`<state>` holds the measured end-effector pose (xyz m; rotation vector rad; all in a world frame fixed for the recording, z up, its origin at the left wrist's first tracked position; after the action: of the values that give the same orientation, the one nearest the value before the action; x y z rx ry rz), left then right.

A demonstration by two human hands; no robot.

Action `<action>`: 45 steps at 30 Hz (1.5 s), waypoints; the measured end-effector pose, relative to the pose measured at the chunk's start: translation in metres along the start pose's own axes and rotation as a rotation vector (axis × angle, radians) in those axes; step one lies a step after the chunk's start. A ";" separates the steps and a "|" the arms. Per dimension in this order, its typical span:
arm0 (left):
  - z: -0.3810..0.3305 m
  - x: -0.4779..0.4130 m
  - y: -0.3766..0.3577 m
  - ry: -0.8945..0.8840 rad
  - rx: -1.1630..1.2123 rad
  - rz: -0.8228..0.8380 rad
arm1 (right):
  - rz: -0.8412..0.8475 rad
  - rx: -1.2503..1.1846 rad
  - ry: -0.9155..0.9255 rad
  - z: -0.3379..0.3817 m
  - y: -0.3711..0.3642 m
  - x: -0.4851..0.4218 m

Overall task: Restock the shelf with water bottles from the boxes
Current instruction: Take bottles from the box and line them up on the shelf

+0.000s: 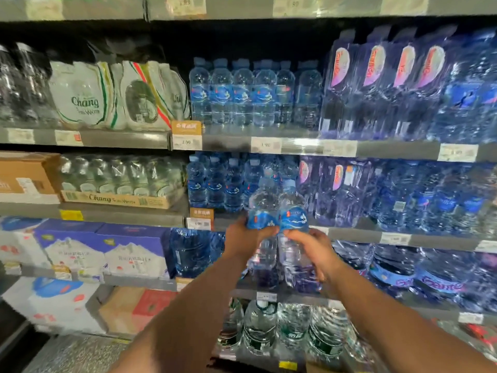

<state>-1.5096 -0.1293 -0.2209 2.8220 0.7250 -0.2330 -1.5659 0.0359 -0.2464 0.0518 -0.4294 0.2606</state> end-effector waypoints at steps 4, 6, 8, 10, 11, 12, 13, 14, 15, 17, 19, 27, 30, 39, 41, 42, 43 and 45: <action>0.004 -0.045 -0.006 0.007 -0.111 -0.009 | -0.062 0.061 0.022 0.029 -0.001 -0.043; 0.007 -0.065 -0.010 -0.007 -0.137 0.001 | -0.090 0.084 0.043 0.045 -0.003 -0.054; 0.012 -0.085 -0.015 -0.023 -0.132 0.011 | -0.122 0.090 0.052 0.052 0.001 -0.077; 0.020 -0.102 -0.021 -0.014 -0.081 0.020 | -0.155 0.091 0.068 0.058 0.002 -0.092; 0.026 -0.112 -0.024 -0.001 -0.051 0.019 | -0.175 0.092 0.072 0.061 0.001 -0.098; 0.028 -0.120 -0.026 0.003 -0.022 0.020 | -0.204 0.079 0.070 0.062 0.004 -0.106; 0.033 -0.129 -0.028 -0.001 0.002 0.014 | -0.238 0.055 0.049 0.064 0.005 -0.112; 0.035 -0.138 -0.031 -0.016 0.007 0.022 | -0.264 0.050 0.057 0.066 0.004 -0.121; 0.035 -0.146 -0.034 -0.041 -0.010 0.038 | -0.305 0.051 0.046 0.069 0.001 -0.122; 0.031 -0.157 -0.037 -0.100 -0.050 0.060 | -0.341 0.066 0.037 0.068 -0.003 -0.137; 0.029 -0.165 -0.039 -0.132 -0.070 0.044 | -0.398 0.104 0.067 0.069 -0.002 -0.147; 0.054 -0.173 -0.052 -0.160 -0.189 -0.032 | -0.565 0.172 0.147 0.064 -0.002 -0.152; 0.059 -0.179 -0.054 -0.162 -0.183 -0.034 | -0.574 0.185 0.162 0.060 -0.005 -0.155; 0.075 -0.174 -0.052 -0.145 -0.250 -0.152 | -0.530 0.056 0.100 0.024 0.000 -0.219; 0.073 -0.176 -0.049 -0.143 -0.281 -0.162 | -0.510 -0.035 0.075 0.021 -0.004 -0.221; 0.072 -0.177 -0.049 -0.145 -0.300 -0.154 | -0.504 -0.074 0.074 0.022 -0.006 -0.217; 0.072 -0.178 -0.049 -0.148 -0.312 -0.146 | -0.496 -0.100 0.082 0.029 -0.010 -0.205; 0.070 -0.177 -0.048 -0.160 -0.333 -0.147 | -0.488 -0.109 0.082 0.033 -0.012 -0.197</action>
<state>-1.6934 -0.1867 -0.2598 2.4091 0.8484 -0.3254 -1.7489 -0.0264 -0.2990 0.0372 -0.3369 -0.2404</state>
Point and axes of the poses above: each hand's wrist, its own x-axis away from the middle knuckle, its own y-axis out of the back of the hand, z = x × y, the point moved 7 cm from there along -x, towards the middle knuckle, and after that the axes turned 14 degrees about -y, right-handed, at the moved point
